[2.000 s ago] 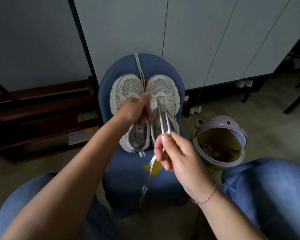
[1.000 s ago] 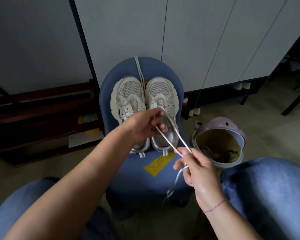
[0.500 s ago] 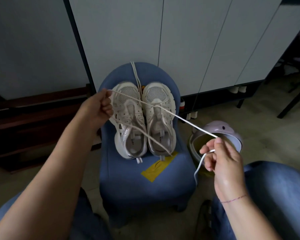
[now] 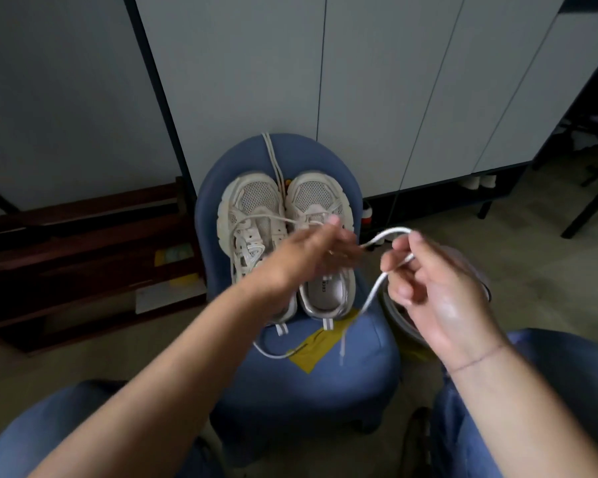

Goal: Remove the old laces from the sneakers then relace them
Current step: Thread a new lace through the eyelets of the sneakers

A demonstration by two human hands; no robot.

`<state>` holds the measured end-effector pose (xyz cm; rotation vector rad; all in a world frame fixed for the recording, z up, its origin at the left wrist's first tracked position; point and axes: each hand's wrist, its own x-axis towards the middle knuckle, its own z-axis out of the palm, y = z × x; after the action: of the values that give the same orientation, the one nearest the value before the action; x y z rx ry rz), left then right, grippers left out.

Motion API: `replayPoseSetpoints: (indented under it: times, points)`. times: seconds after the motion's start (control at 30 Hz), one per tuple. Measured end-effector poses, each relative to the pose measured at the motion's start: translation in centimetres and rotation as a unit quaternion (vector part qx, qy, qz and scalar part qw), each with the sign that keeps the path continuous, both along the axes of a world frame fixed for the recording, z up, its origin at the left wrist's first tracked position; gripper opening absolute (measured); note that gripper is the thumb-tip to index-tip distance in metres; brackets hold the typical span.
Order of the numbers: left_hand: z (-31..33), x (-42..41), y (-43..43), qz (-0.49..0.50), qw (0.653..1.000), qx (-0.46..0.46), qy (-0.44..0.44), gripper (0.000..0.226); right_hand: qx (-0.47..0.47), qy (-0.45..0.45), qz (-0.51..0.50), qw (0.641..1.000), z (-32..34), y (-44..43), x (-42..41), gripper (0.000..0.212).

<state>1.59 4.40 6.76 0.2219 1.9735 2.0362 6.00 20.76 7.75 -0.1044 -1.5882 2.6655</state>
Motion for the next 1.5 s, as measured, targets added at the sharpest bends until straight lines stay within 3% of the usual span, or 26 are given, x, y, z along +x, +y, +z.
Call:
replayPoseSetpoints:
  times: [0.1,0.23,0.3,0.37,0.4,0.43,0.53,0.63,0.73,0.9,1.07,1.13,1.2,1.33,1.5]
  points:
    - [-0.8,0.5,0.8,-0.108,0.993,-0.001,-0.042,0.045,0.011,0.009,0.000,1.000,1.2,0.3,-2.8,0.029]
    - [-0.7,-1.1,-1.2,-0.049,0.998,-0.015,-0.046,0.030,0.038,-0.042,-0.033,0.998,1.2,2.5,-6.9,0.030]
    - [-0.3,-2.2,-2.4,-0.021,0.997,-0.061,-0.035,0.031,0.175,-0.076,-0.022,0.981,0.7,3.9,-8.6,0.026]
    - [0.1,-3.0,-3.1,0.009,0.993,-0.113,-0.018,0.032,0.431,-0.074,-0.001,0.899,0.2,4.6,-9.9,0.023]
    - [0.4,-3.4,-3.1,0.021,0.991,-0.132,-0.012,0.032,0.513,-0.047,0.008,0.857,0.2,4.4,-10.2,0.031]
    - [0.6,-3.7,-3.0,0.029,0.988,-0.149,-0.004,0.031,0.544,-0.008,0.022,0.839,0.5,3.8,-10.5,0.040]
    - [1.3,-4.4,-1.9,0.027,0.982,-0.186,0.023,0.030,0.466,0.087,0.152,0.867,1.7,0.8,-10.5,0.035]
    - [1.2,-5.2,-1.3,0.035,0.983,-0.174,0.035,0.030,0.479,0.112,0.235,0.838,1.5,-1.0,-10.7,0.017]
    - [0.1,-5.7,-1.4,0.023,0.988,-0.152,0.025,0.029,0.495,0.117,0.161,0.846,0.1,-0.3,-12.1,0.005]
    - [-1.2,-6.5,-2.4,0.002,0.986,-0.164,0.021,0.025,0.541,0.085,0.051,0.835,-0.8,2.1,-13.7,0.014]
    - [-1.8,-6.7,-2.5,0.028,0.987,-0.152,0.036,0.019,0.643,0.142,-0.007,0.753,-0.9,0.7,-13.4,0.012]
    - [-1.9,-6.9,-2.2,0.039,0.988,-0.144,0.045,0.017,0.599,0.160,0.077,0.781,-1.1,-0.6,-12.9,0.025]
    - [-2.1,-7.0,-1.9,0.056,0.989,-0.128,0.053,0.015,0.547,0.156,0.161,0.807,-1.5,-1.5,-12.6,0.026]
    - [-2.1,-7.1,-1.8,0.104,0.985,-0.122,0.067,0.011,0.527,0.167,0.132,0.823,-2.3,-1.4,-13.5,0.019]
    - [-2.1,-7.1,-1.3,0.153,0.975,-0.149,0.064,0.022,0.501,0.153,0.098,0.846,-2.4,-0.8,-14.5,0.015]
